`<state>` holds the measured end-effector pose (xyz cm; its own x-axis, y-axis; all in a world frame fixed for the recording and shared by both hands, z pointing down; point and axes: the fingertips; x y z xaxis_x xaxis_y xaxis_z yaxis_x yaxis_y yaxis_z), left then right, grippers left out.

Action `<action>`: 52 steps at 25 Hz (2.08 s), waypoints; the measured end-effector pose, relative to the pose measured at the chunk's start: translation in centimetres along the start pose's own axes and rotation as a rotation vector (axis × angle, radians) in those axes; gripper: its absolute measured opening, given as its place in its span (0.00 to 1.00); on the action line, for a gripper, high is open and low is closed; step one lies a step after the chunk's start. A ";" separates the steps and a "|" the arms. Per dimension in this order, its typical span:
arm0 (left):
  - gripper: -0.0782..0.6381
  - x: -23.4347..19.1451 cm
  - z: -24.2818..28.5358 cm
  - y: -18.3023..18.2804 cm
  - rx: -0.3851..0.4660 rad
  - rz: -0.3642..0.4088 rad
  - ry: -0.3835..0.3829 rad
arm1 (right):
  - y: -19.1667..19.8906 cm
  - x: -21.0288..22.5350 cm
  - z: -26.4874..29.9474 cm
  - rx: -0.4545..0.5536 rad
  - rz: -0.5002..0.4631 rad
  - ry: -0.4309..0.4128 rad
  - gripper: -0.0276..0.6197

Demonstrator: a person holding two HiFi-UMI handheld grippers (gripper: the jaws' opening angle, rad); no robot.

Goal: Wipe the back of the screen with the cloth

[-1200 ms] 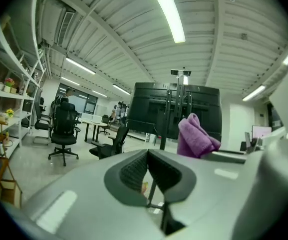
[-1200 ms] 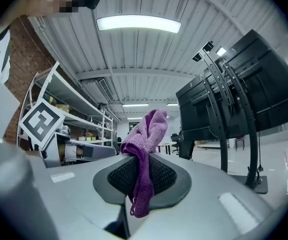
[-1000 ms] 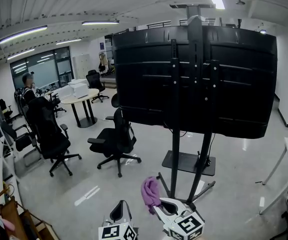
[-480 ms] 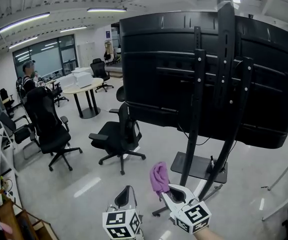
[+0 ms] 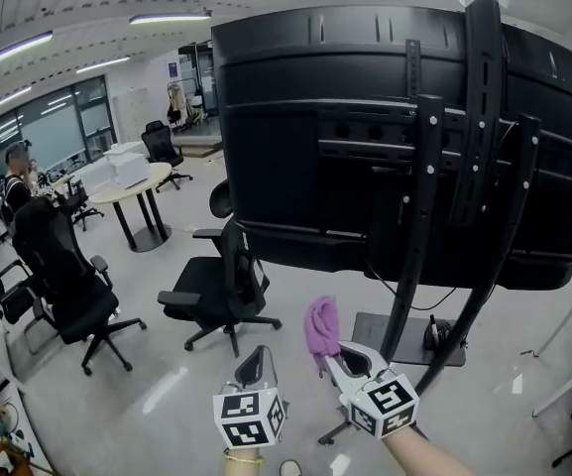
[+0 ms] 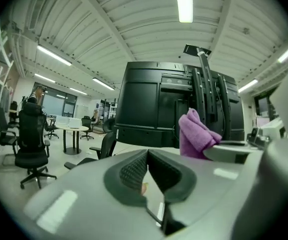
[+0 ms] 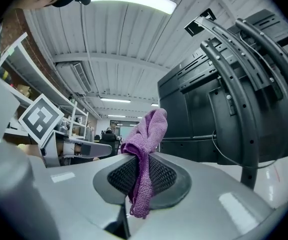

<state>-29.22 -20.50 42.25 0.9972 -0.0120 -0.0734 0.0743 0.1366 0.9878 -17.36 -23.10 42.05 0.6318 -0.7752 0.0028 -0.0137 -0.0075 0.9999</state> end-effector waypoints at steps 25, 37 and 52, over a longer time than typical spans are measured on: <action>0.12 -9.7 24.0 -29.6 0.164 0.175 0.304 | -40.5 8.0 30.9 0.207 -0.960 0.448 0.11; 0.12 -11.2 26.0 -32.1 0.211 0.211 0.273 | -46.9 13.7 35.7 0.000 -1.442 0.834 0.11; 0.12 -14.1 25.0 -24.8 0.184 0.195 0.213 | -30.3 11.4 38.1 -0.143 -1.364 0.717 0.11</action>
<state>-45.17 -48.49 22.24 0.9721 0.2061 0.1117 -0.1002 -0.0654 0.9928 -39.31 -55.79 11.17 0.3300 0.2244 -0.9169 0.9077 -0.3421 0.2429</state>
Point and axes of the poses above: the fingertips, and each gripper's own axes: z forward along the fingers, x to its right, y out of its underside, and after that the axes turned 3 degrees about y, right-handed
